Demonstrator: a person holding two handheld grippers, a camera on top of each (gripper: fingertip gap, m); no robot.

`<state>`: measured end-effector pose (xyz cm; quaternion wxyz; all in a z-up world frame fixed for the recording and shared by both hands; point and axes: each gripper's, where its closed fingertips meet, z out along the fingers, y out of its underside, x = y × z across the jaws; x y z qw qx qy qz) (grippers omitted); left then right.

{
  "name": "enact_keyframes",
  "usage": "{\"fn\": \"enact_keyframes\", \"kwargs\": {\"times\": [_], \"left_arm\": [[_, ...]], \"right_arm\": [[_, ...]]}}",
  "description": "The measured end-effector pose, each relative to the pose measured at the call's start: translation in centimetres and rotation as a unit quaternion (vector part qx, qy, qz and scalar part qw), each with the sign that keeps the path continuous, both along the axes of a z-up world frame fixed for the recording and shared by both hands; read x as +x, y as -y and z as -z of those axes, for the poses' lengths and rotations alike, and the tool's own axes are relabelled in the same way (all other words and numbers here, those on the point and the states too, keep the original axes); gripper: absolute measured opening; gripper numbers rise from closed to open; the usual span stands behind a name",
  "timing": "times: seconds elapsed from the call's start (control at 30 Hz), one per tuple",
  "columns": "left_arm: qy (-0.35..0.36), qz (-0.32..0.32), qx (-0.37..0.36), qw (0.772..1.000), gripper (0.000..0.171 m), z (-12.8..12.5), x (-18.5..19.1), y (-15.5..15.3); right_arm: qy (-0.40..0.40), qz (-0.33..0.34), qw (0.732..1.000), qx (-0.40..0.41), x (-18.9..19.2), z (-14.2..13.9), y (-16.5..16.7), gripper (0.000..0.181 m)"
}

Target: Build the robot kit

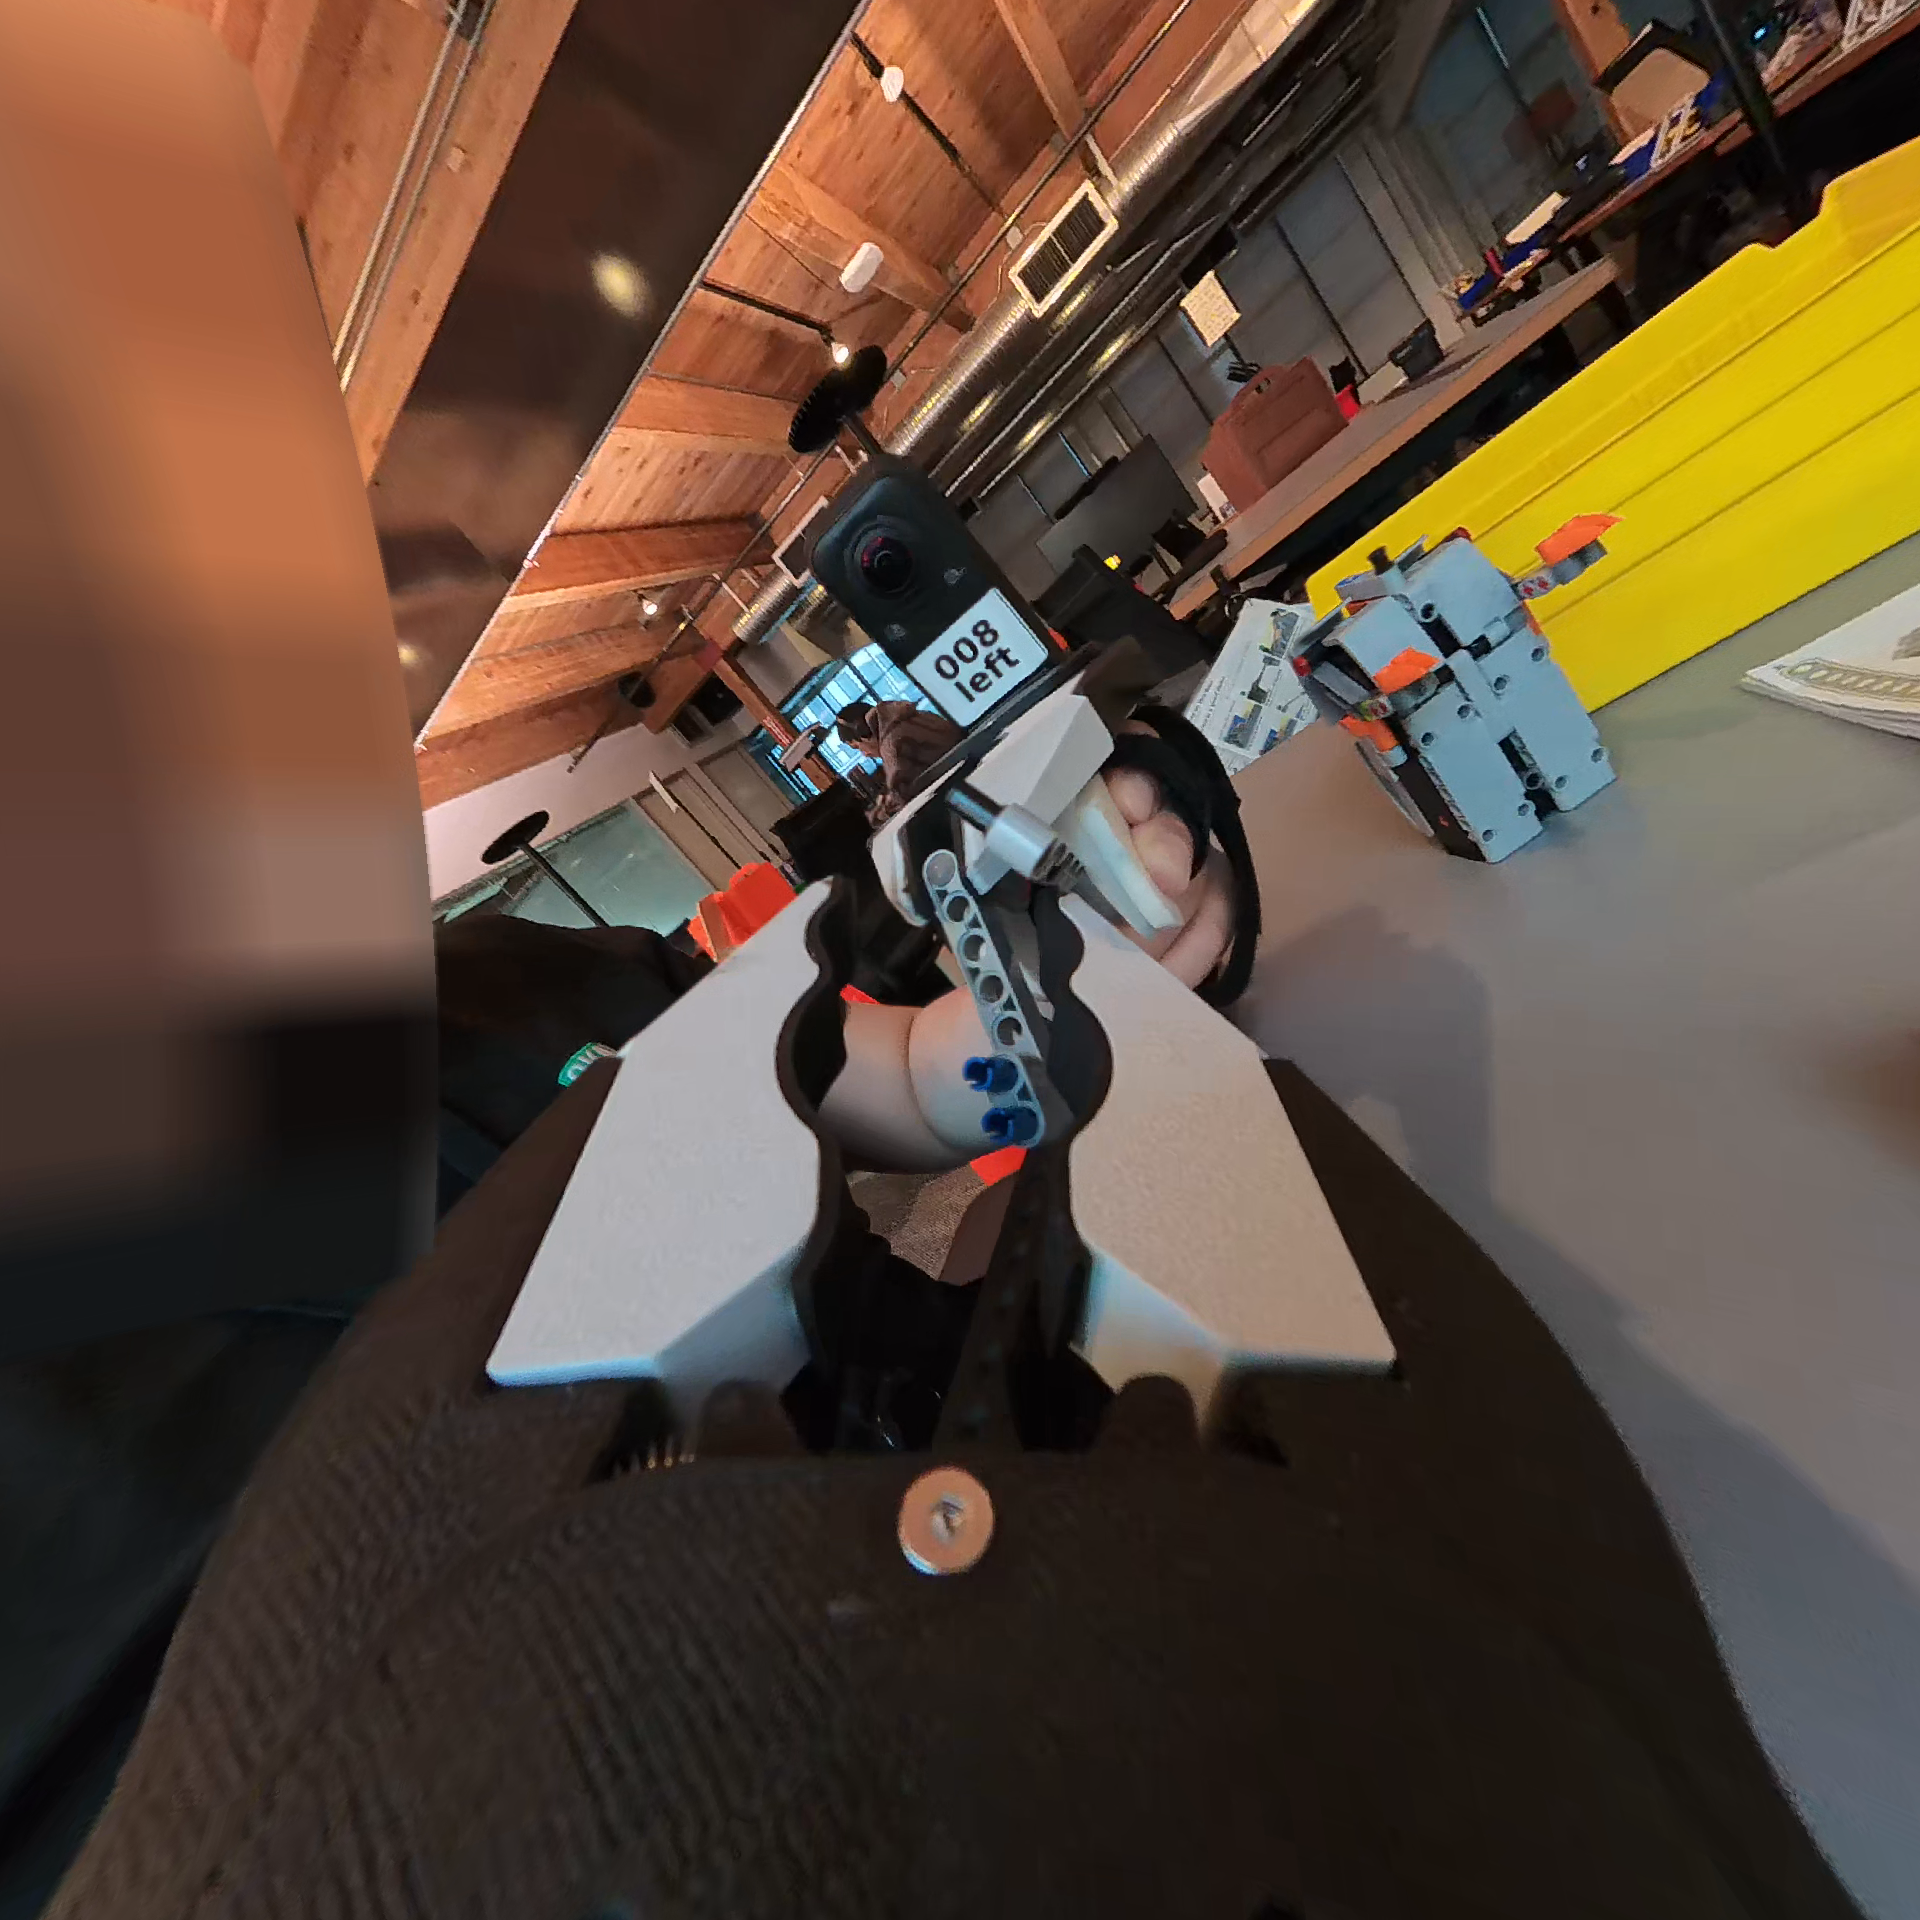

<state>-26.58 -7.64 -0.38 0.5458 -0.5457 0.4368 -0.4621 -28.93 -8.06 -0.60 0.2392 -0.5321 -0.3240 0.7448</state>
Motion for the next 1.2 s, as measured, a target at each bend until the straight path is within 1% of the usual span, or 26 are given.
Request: {"fn": "enact_keyframes", "kwargs": {"times": [0.1, 0.2, 0.23, 0.27, 0.33, 0.43, 0.5, 0.57, 0.63, 0.7, 0.77, 0.8, 0.83, 0.87, 0.93, 1.0, 1.03, 1.1, 1.13, 1.2], "left_arm": [[0.004, 0.011, -0.020, 1.000, 0.005, 0.1, 0.0, 0.0], [0.025, 0.043, -0.067, 0.996, 0.005, 0.0, 0.0, 0.2], [0.032, 0.056, -0.084, 0.994, 0.005, 0.0, 0.0, 0.3], [0.033, 0.068, -0.099, 0.992, 0.005, 0.1, 0.0, 0.4], [0.039, 0.081, -0.112, 0.990, 0.005, 0.1, 0.1, 0.6], [0.011, 0.060, -0.111, 0.992, 0.005, 1.2, 0.4, 0.0], [0.012, 0.043, -0.122, 0.991, 0.005, 1.4, 0.1, -0.8], [0.007, 0.010, -0.143, 0.990, 0.005, 2.0, -0.8, -2.3], [0.013, 0.000, -0.166, 0.986, 0.005, 2.2, -1.5, -3.1], [0.024, 0.003, -0.175, 0.984, 0.005, 2.0, -1.8, -3.4], [0.015, -0.014, -0.167, 0.986, 0.005, 2.3, -1.9, -3.8], [0.009, -0.024, -0.162, 0.986, 0.005, 2.5, -2.0, -4.1], [0.007, -0.034, -0.160, 0.986, 0.005, 2.6, -2.0, -4.3], [0.007, -0.041, -0.163, 0.986, 0.006, 2.8, -2.1, -4.6], [0.013, -0.053, -0.174, 0.983, 0.005, 3.0, -2.3, -5.0], [0.030, -0.059, -0.180, 0.982, 0.005, 2.7, -2.5, -5.3], [0.038, -0.061, -0.180, 0.981, 0.005, 2.6, -2.6, -5.4], [0.045, -0.063, -0.185, 0.980, 0.005, 2.5, -2.7, -5.6], [0.050, -0.066, -0.190, 0.978, 0.005, 2.5, -2.8, -5.7], [0.058, -0.061, -0.195, 0.977, 0.005, 2.3, -2.9, -5.7]], "right_arm": [[-0.006, -0.003, 1.000, -0.003, 0.1, 0.2, 0.0, 0.033], [-0.011, -0.004, 1.000, 0.017, 0.3, 0.3, 0.3, 0.032], [-0.021, -0.013, 0.999, 0.030, 0.4, 0.1, 0.8, 0.026], [-0.025, -0.010, 0.999, 0.037, 0.5, -0.1, 0.9, 0.026], [-0.020, -0.005, 0.998, 0.058, 0.5, 0.1, 1.0, 0.026], [0.019, 0.011, 0.998, 0.065, 1.0, 1.3, 0.1, 0.025], [0.026, 0.055, 0.995, 0.079, 2.1, 1.0, -1.8, 0.026], [0.067, 0.122, 0.981, 0.135, 3.4, 1.6, -4.1, 0.028], [0.120, 0.170, 0.955, 0.211, 4.2, 2.8, -5.7, 0.032], [0.155, 0.177, 0.934, 0.268, 4.1, 3.8, -6.0, 0.037], [0.148, 0.163, 0.935, 0.278, 3.4, 3.7, -5.5, 0.039], [0.144, 0.173, 0.932, 0.283, 3.1, 3.3, -5.7, 0.041], [0.149, 0.199, 0.920, 0.303, 2.8, 2.9, -6.2, 0.042], [0.159, 0.220, 0.897, 0.348, 2.5, 2.7, -6.2, 0.044], [0.194, 0.233, 0.835, 0.459, 1.2, 2.9, -5.4, 0.046], [0.232, 0.241, 0.778, 0.533, -0.1, 3.6, -5.1, 0.044], [0.248, 0.251, 0.754, 0.554, -0.5, 3.9, -5.3, 0.039], [0.270, 0.281, 0.708, 0.589, -0.7, 4.2, -6.3, 0.016], [0.274, 0.285, 0.689, 0.607, -0.7, 4.2, -6.4, 0.009], [0.279, 0.297, 0.648, 0.644, -0.5, 3.9, -6.5, 0.008]]}}
